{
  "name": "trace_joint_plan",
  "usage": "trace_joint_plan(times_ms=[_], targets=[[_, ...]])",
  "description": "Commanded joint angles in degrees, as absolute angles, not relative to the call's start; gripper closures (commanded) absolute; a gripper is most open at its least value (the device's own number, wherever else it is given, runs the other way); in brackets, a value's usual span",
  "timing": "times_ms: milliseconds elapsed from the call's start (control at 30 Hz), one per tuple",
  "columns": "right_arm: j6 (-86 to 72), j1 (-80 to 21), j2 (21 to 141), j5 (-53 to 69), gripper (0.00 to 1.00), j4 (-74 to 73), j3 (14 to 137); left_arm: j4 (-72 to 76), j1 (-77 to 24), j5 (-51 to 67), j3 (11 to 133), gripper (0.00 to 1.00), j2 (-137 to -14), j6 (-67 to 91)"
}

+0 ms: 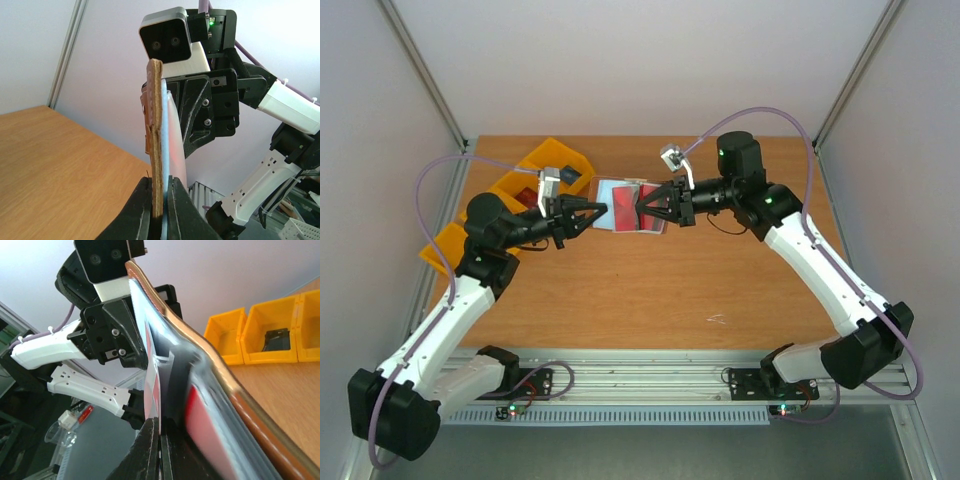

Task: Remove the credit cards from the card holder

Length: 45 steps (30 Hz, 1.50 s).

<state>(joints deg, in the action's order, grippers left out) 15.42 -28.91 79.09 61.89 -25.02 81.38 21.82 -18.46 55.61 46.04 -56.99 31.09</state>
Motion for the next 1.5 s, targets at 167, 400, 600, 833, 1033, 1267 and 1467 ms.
trace_joint_plan(times_ms=[167,400,600,833,1033,1267,1467], targets=[[19.9,-23.7,76.4,62.9,0.99,-33.4,82.4,23.8,-18.4,52.9,44.8,1.0,-55.4,30.8],[21.2,-20.0,74.0,61.8,0.99,-36.4,81.3,22.8,-18.1,51.4,44.7,1.0,-55.7,30.9],[22.6,-16.4,72.6,57.2,0.99,-41.7,82.9,19.9,-18.1,45.8,43.2,1.0,-57.3,30.2],[20.9,-15.2,72.4,54.1,0.99,-43.8,84.8,21.9,-18.1,42.5,42.7,1.0,-66.9,35.0],[20.2,-15.2,72.2,51.6,0.99,-45.2,82.0,25.1,-18.6,41.8,42.5,1.0,-80.0,45.5],[19.1,-15.2,75.5,52.5,0.99,-45.1,79.3,23.0,-19.2,40.3,44.2,1.0,-95.2,54.2],[19.2,-15.2,77.5,52.4,0.99,-44.8,78.2,12.3,-19.2,36.6,49.4,1.0,-105.0,51.3]])
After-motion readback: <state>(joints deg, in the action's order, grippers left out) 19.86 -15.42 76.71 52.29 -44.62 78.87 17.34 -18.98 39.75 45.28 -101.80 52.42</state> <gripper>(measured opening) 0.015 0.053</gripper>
